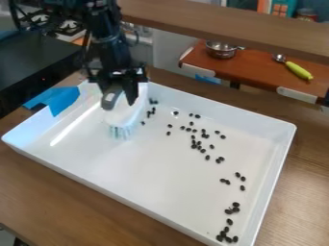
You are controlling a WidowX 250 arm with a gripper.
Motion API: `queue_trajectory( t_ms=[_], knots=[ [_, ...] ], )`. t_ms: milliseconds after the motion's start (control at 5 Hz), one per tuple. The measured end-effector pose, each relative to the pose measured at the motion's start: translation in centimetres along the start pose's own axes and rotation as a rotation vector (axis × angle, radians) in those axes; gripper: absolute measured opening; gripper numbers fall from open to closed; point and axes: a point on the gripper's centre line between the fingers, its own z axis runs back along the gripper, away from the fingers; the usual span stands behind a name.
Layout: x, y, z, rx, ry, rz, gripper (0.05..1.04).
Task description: Sweep into pile
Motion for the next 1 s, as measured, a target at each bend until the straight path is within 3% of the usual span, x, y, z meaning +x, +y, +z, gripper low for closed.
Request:
queue_trajectory(
  t_ms=[400,1000],
  knots=[
    [-1.2,-4.9,-1.0,-0.034,0.062,-0.051,0.484],
    [-3.3,-12.0,-2.5,-0.068,0.091,-0.169,0.484]
  ],
)
